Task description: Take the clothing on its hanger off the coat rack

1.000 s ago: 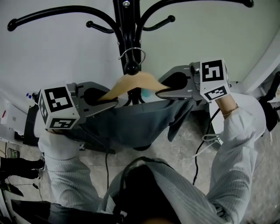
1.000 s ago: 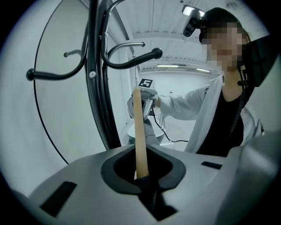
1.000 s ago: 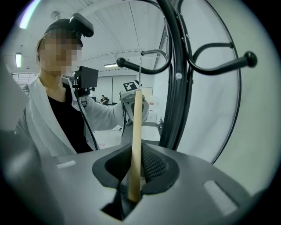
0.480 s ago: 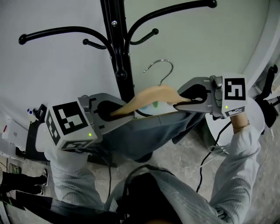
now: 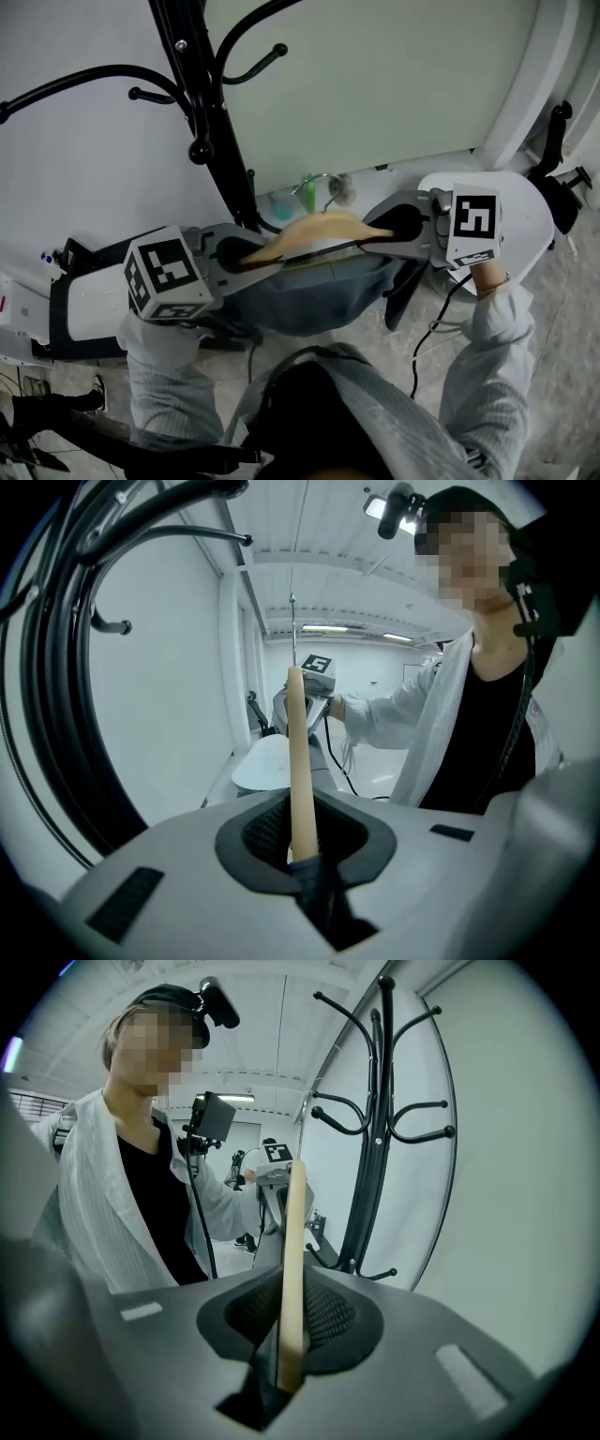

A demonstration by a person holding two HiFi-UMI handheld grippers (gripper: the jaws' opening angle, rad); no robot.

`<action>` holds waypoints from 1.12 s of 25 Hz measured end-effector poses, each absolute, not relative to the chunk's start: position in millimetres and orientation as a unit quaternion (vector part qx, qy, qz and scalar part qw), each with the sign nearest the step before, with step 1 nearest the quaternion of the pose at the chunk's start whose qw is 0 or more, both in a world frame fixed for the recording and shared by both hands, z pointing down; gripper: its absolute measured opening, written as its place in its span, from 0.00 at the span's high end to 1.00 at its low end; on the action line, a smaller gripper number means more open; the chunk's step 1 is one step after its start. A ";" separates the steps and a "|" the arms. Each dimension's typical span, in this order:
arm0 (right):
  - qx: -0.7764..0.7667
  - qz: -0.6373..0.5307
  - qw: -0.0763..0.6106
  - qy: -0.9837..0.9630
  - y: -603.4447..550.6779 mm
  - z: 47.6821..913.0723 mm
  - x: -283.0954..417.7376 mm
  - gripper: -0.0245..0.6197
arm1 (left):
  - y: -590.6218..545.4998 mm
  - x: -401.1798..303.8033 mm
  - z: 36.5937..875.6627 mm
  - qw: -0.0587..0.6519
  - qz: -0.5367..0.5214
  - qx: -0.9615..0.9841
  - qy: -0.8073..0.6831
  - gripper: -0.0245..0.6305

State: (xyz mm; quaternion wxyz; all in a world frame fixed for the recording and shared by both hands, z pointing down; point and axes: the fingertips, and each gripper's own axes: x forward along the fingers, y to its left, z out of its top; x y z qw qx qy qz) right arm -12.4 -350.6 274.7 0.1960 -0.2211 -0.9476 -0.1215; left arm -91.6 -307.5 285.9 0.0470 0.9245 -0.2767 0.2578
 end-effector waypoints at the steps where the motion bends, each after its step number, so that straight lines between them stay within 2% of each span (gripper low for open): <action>1: -0.219 -0.119 0.197 -0.948 -351.3 281.3 -13.5 0.87 | -308.7 -92.8 292.6 0.048 0.257 0.926 -0.274 0.91; 12: -0.227 -0.084 0.203 -0.949 -342.5 330.1 -24.1 0.87 | -299.3 -103.0 339.7 0.076 0.258 0.926 -0.266 0.91; 28: -0.248 -0.095 0.208 -0.941 -336.3 332.1 -30.7 0.88 | -292.3 -109.5 342.9 0.077 0.254 0.926 -0.269 0.91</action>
